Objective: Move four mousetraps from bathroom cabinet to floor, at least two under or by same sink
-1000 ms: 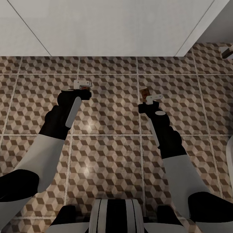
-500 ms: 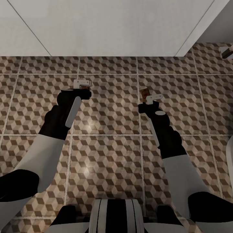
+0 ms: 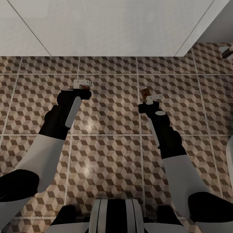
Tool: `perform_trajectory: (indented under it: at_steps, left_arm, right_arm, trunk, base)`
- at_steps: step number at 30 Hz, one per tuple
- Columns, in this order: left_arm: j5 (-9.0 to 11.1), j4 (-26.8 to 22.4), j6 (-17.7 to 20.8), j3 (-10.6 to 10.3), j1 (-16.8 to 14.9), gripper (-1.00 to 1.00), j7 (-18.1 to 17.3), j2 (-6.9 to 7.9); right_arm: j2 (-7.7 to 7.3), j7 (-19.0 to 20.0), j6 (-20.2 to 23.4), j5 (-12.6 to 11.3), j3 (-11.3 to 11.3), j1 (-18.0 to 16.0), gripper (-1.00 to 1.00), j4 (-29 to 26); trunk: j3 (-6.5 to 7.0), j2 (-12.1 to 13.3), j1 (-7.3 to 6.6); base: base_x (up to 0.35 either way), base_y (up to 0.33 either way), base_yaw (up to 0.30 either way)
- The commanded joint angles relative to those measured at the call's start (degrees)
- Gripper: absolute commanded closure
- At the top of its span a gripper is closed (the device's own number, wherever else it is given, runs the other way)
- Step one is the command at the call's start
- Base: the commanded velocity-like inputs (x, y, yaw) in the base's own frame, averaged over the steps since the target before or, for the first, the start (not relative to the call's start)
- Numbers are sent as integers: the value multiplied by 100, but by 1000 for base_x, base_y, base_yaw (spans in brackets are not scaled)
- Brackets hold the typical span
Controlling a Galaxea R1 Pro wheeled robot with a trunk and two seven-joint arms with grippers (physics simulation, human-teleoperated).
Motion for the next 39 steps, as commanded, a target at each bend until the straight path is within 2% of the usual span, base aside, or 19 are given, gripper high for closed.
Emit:
perform_trajectory:
  at_steps: [1,26,34,39]
  left_arm:
    - [60,-4,16,-7,-3,100,53,3]
    - [67,-3,9,-15,27,100,53,7]
    - [69,-2,9,-15,41,100,53,7]
    - [69,3,9,-15,49,100,53,5]
  right_arm:
    - [-5,-18,32,34,8,-2,100,-6]
    - [21,-33,55,54,-15,-115,100,35]
    - [21,-67,461,45,-12,-437,100,210]
    - [21,-68,484,44,-14,-756,100,652]
  trunk:
    - [-3,-1,-1]
    - [-3,-1,-1]
    - [-3,-1,-1]
    - [-3,-1,-1]
  base:
    - [0,0,0]
    - [0,0,0]
    - [0,0,0]
    - [0,0,0]
